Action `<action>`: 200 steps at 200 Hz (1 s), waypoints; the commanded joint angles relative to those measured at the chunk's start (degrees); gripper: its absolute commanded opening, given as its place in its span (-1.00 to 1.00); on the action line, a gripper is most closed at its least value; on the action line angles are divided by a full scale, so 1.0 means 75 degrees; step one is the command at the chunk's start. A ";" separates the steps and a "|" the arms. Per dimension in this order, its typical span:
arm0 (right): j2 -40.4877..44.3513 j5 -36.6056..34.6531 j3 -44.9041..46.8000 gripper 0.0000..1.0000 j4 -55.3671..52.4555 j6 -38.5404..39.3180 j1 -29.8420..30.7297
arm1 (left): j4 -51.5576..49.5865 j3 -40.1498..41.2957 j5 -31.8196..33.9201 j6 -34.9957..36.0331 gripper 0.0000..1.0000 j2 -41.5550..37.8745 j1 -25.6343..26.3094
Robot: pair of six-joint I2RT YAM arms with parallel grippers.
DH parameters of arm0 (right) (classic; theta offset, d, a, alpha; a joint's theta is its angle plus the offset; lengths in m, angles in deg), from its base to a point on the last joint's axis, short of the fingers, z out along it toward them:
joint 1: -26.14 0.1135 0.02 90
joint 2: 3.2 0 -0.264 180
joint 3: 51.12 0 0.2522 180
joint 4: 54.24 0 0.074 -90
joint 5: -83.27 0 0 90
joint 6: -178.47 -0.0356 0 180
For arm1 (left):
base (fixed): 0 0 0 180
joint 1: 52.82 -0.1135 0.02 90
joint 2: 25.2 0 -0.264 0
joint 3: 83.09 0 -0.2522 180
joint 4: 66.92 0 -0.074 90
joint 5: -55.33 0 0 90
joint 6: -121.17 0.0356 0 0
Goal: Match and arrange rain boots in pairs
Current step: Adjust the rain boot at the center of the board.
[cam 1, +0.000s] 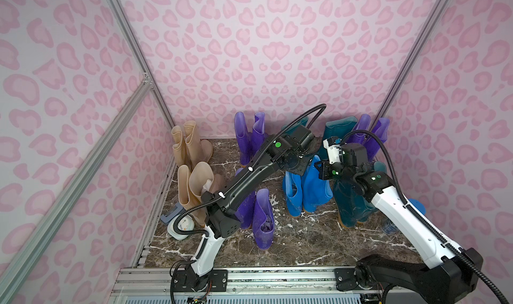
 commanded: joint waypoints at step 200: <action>0.0323 -0.2389 -0.1473 0.17 -0.0147 0.0062 0.1744 | -0.1147 0.0531 0.1441 0.0140 0.67 -0.2618 -0.0310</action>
